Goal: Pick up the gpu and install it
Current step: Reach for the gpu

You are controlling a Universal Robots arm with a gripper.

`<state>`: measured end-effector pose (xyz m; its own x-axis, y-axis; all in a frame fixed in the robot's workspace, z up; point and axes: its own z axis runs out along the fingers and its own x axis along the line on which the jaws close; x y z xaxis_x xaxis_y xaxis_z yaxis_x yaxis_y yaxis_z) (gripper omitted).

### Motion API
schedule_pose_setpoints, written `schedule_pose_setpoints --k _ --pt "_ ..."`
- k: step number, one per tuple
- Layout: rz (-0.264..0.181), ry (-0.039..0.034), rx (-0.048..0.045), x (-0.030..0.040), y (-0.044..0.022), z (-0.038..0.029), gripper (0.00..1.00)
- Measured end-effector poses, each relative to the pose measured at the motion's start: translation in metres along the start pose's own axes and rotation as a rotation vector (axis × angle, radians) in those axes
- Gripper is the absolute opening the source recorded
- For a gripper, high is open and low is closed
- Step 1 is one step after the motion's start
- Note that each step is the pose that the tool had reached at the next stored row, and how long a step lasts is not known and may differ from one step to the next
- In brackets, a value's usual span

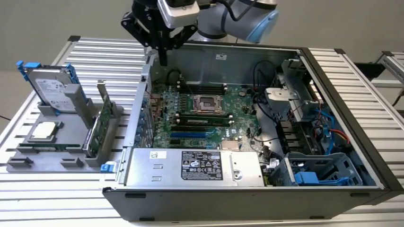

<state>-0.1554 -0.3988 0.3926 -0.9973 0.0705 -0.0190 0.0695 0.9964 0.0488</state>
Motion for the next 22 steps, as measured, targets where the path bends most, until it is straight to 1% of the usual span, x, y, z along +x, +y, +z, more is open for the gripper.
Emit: schedule_pose_setpoints --k 17,22 --pt "-0.001 0.0001 0.0000 0.0318 -0.0022 -0.0007 0.00" --pt "-0.001 0.0001 0.0000 0.0399 -0.0028 -0.0009 0.00"
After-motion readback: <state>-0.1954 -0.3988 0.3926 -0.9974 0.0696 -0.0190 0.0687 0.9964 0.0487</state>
